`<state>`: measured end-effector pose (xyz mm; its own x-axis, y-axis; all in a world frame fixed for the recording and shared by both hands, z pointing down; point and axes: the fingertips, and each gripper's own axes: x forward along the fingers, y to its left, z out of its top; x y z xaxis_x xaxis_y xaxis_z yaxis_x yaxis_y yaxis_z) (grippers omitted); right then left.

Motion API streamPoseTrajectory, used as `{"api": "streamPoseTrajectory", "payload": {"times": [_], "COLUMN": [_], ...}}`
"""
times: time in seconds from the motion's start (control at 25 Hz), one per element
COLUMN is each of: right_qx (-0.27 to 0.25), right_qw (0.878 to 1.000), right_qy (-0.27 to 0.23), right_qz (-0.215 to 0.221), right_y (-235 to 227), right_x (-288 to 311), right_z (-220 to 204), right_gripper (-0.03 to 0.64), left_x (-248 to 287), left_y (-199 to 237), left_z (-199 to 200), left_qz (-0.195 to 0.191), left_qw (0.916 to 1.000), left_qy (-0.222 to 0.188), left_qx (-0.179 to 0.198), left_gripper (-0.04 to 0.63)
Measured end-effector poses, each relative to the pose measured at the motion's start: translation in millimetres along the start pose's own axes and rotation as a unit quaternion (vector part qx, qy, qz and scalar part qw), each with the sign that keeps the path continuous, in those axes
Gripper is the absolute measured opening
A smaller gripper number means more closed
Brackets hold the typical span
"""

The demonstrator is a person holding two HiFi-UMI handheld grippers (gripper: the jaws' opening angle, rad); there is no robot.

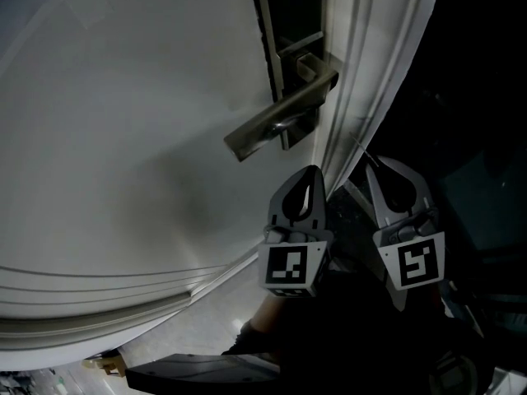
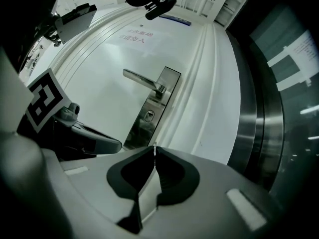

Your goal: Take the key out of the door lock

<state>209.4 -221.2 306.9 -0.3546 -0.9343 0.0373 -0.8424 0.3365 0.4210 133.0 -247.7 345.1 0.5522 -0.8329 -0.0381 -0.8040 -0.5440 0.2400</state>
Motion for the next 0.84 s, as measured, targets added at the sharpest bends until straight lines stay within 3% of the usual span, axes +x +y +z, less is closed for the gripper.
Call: {"api": "streamPoseTrajectory", "payload": {"times": [0.84], "right_qx": [-0.002], "right_qw": [1.0], "right_qy": [0.014], "right_qz": [0.006], "right_y": [1.9], "right_x": [5.7], "right_z": [-4.7], "right_gripper": [0.012], "left_x": [2.7], "left_y": [5.5], "left_z": [-4.7], "left_qz": [0.002], "left_qw": [1.0], "left_qy": [0.006], "left_qx": [-0.008], "left_gripper": [0.0]}}
